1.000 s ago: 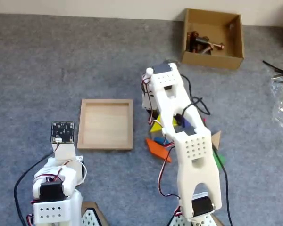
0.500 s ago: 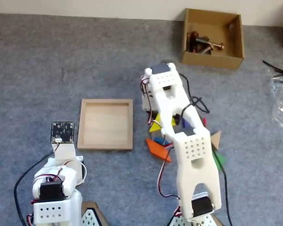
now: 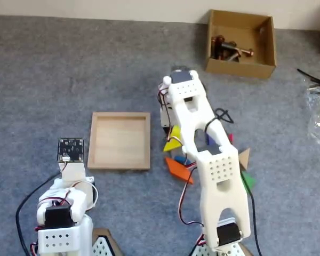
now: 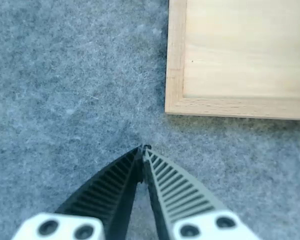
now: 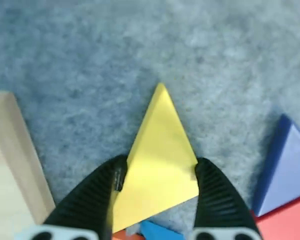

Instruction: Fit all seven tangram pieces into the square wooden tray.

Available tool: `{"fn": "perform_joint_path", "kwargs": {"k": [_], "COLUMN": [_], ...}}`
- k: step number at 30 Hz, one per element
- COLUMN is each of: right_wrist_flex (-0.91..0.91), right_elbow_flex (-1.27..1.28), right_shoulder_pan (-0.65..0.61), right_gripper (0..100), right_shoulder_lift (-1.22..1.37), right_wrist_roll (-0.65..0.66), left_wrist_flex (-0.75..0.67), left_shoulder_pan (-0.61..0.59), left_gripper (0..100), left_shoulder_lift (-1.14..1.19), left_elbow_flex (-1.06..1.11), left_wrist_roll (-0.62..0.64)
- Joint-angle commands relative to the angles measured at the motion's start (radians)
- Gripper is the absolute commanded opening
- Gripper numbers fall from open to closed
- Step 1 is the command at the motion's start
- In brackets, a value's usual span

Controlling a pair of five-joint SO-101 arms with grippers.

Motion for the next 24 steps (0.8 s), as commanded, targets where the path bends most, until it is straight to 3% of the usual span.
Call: {"fn": "perform_joint_path", "kwargs": {"k": [1, 9, 16, 24], "right_wrist_flex": [0.007, 0.007, 0.007, 0.108], "right_elbow_flex": [0.01, 0.01, 0.01, -0.093], "right_shoulder_pan": [0.025, 0.041, 0.065, 0.062], "right_gripper": [7.0, 7.0, 7.0, 7.0], "right_shoulder_lift": [0.016, 0.015, 0.012, 0.012], "right_wrist_roll": [0.175, 0.273, 0.502, 0.509], "left_wrist_flex": [0.008, 0.008, 0.008, 0.008], "left_shoulder_pan": [-0.008, -0.008, -0.008, -0.008], "left_gripper": [0, 0, 0, 0], "left_shoulder_lift": [0.007, 0.007, 0.007, 0.007], "left_elbow_flex": [0.021, 0.021, 0.021, 0.021], "left_wrist_roll": [0.003, 0.003, 0.003, 0.003]}}
